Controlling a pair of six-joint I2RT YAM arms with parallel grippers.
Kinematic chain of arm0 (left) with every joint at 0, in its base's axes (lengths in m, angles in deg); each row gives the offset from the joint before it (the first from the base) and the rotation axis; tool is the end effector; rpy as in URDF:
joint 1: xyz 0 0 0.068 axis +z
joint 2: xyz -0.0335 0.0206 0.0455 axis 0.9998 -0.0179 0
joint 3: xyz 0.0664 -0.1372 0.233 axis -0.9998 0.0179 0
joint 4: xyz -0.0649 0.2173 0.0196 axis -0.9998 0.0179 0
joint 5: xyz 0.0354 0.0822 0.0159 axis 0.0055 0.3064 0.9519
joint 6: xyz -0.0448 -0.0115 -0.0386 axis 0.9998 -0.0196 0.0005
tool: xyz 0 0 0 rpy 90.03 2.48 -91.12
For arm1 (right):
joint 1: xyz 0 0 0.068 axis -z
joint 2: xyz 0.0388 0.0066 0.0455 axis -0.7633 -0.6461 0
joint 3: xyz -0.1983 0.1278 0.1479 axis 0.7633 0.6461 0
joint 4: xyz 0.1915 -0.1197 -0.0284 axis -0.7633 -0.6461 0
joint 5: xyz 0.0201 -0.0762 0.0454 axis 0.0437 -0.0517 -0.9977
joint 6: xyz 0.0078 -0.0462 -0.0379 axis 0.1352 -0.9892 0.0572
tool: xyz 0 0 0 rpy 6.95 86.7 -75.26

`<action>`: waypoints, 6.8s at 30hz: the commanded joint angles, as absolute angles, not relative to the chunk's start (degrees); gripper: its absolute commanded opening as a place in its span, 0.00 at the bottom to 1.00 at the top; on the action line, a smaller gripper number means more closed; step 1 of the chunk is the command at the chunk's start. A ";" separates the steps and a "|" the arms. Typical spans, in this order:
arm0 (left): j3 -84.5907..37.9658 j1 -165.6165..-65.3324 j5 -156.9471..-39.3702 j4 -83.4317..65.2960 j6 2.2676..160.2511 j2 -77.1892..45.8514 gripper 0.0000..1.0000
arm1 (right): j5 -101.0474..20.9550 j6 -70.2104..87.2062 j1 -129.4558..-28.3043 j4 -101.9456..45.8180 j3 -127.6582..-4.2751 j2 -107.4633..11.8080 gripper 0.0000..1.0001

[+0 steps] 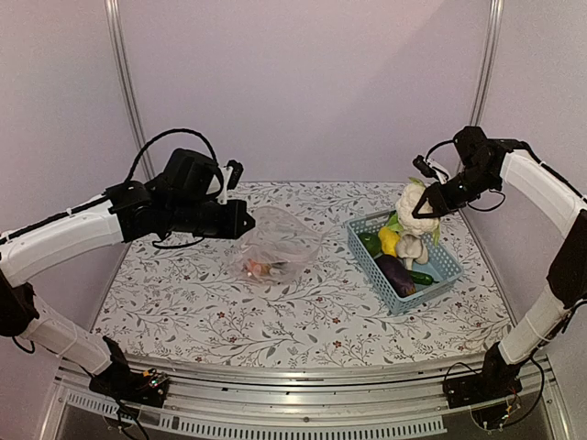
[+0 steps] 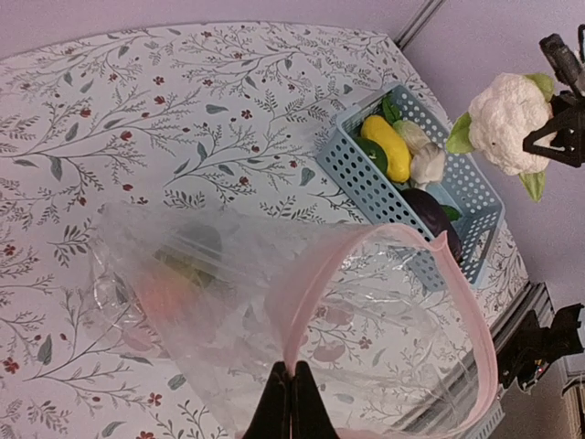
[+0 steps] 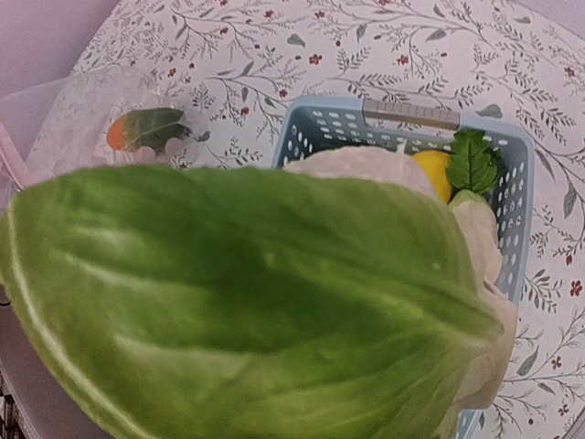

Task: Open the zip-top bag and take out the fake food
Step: Place the fake vegetable in the bin, then adjust the fake vegetable in the bin, then adjust the zipper on the food storage bag at the center of the board.

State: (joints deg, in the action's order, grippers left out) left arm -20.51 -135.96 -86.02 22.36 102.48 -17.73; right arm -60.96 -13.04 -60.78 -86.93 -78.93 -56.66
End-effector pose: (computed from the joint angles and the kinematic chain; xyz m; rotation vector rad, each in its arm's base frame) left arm 0.1865 -0.1958 0.3349 0.2469 2.2981 -0.6722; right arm 0.2753 0.0754 0.3397 -0.7333 2.4488 0.6272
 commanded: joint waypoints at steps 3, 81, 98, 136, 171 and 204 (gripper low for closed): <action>-19.79 -134.85 -86.12 22.07 100.98 -16.45 0.00 | -57.02 -19.62 -57.84 -95.04 -76.56 -57.65 0.33; -20.74 -134.89 -93.93 19.64 99.47 -21.98 0.00 | -40.09 -27.31 -57.66 -99.12 -77.18 -64.89 0.21; -20.63 -134.88 -94.59 20.15 99.29 -22.33 0.00 | -57.27 -26.34 -53.53 -107.77 -79.67 -72.89 0.25; -19.28 -137.23 -98.57 4.09 110.09 -26.10 0.00 | -70.28 -11.63 -84.58 -82.33 -94.09 -65.89 0.49; -24.57 -130.50 -86.46 33.37 98.59 -16.54 0.63 | -60.56 -8.34 -92.25 -76.22 -96.90 -87.51 0.33; -23.40 -110.28 -113.32 22.56 91.01 -51.78 0.32 | -68.26 3.21 -92.14 -70.28 -122.33 -114.63 0.52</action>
